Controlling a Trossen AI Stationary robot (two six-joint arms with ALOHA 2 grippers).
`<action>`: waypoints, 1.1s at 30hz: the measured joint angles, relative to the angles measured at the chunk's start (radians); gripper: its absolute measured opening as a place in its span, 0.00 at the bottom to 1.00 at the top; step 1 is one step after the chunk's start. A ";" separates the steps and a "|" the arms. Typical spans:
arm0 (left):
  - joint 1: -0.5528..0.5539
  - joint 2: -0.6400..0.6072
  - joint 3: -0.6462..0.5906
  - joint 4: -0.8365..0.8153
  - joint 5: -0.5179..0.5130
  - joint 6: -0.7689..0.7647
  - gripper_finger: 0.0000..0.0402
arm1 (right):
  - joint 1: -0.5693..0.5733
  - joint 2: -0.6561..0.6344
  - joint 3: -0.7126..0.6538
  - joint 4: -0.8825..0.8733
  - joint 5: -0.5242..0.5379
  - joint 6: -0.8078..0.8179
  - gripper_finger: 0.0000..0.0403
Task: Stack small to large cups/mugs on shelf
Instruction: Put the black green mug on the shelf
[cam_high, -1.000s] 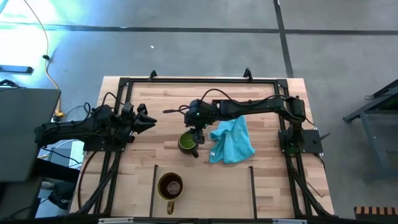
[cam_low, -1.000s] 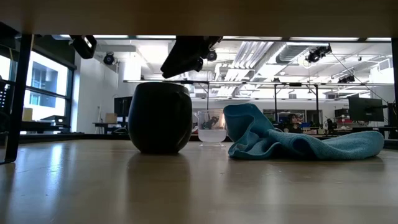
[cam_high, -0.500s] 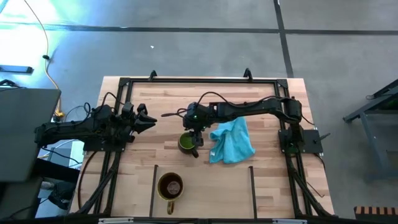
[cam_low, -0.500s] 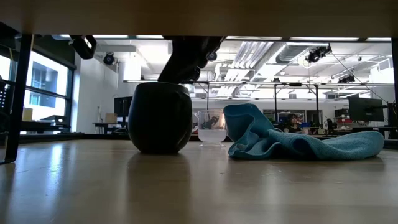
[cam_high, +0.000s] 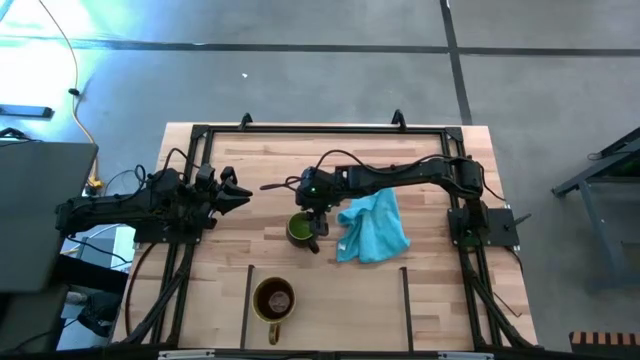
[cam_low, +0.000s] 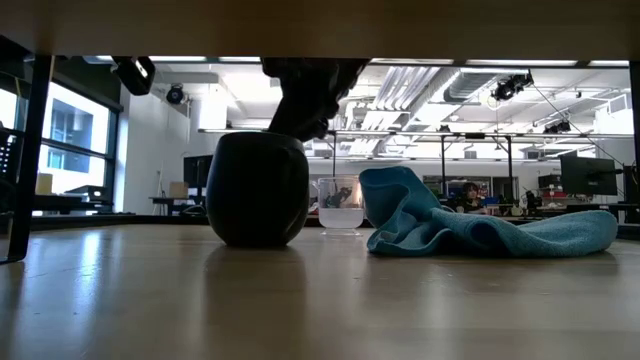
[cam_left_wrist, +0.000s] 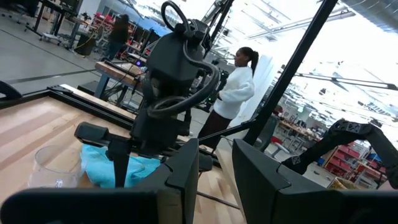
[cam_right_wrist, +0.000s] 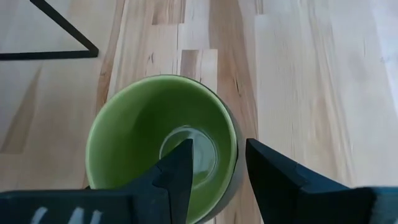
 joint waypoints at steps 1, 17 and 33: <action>0.000 0.000 0.000 0.000 0.000 0.000 0.21 | 0.000 0.000 0.000 -0.004 0.000 0.002 0.35; 0.000 0.000 0.000 0.000 0.000 -0.001 0.21 | 0.006 0.000 -0.004 -0.082 0.015 0.072 0.35; 0.000 0.000 0.000 0.000 0.000 -0.017 0.21 | 0.006 -0.011 -0.006 -0.153 0.019 0.125 0.35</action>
